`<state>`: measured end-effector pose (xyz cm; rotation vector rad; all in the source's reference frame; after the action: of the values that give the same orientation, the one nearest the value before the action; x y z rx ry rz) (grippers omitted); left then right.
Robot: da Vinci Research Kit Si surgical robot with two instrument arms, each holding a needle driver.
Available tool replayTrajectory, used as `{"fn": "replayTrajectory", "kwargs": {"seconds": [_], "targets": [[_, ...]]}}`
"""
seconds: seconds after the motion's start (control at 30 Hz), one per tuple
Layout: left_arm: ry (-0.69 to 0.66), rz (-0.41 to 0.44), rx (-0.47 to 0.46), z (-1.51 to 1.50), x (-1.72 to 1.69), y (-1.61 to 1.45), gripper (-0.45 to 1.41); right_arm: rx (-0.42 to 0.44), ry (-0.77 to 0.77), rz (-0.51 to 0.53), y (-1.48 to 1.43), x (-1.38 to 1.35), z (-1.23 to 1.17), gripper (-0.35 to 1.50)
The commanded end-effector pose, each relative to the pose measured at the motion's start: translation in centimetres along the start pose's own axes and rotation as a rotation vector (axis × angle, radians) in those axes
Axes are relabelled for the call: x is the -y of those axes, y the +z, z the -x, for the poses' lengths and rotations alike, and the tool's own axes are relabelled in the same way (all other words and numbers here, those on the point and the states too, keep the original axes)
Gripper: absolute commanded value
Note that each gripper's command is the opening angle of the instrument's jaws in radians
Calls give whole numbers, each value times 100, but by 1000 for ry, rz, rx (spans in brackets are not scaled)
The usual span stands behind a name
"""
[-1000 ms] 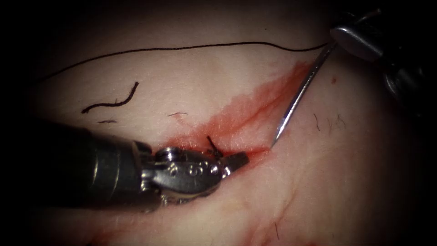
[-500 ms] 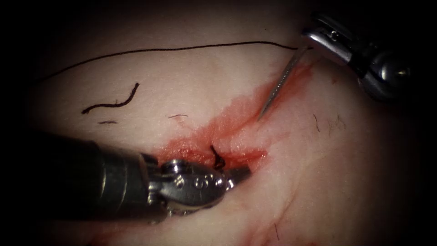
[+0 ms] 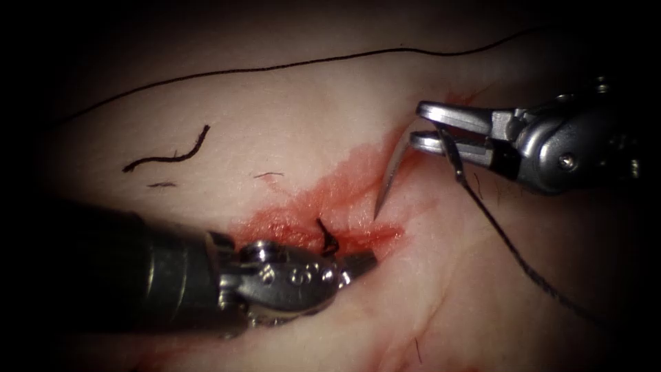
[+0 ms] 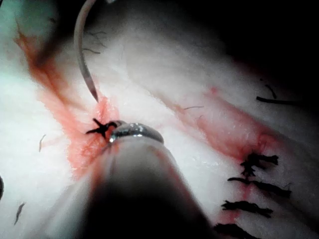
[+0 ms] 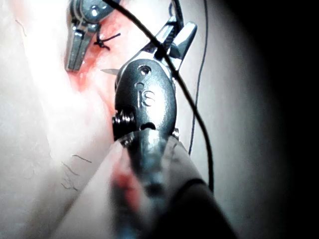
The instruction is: Wound Closure
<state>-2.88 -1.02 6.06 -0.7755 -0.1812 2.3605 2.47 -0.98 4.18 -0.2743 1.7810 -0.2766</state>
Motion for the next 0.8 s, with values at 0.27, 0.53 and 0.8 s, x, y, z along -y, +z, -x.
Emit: {"fn": "replayTrajectory", "kwargs": {"seconds": [0.27, 0.53, 0.8], "targets": [[0, 9, 0, 0, -1, 7, -45, -29, -104, -76, 7, 12, 14, -35], [0, 13, 0, -1, 1, 5, -45, -32, -106, -96, 5, 17, 18, -35], [0, 15, 1, -2, 2, 3, -45, -31, -117, -98, 6, 15, 19, -35]]}}
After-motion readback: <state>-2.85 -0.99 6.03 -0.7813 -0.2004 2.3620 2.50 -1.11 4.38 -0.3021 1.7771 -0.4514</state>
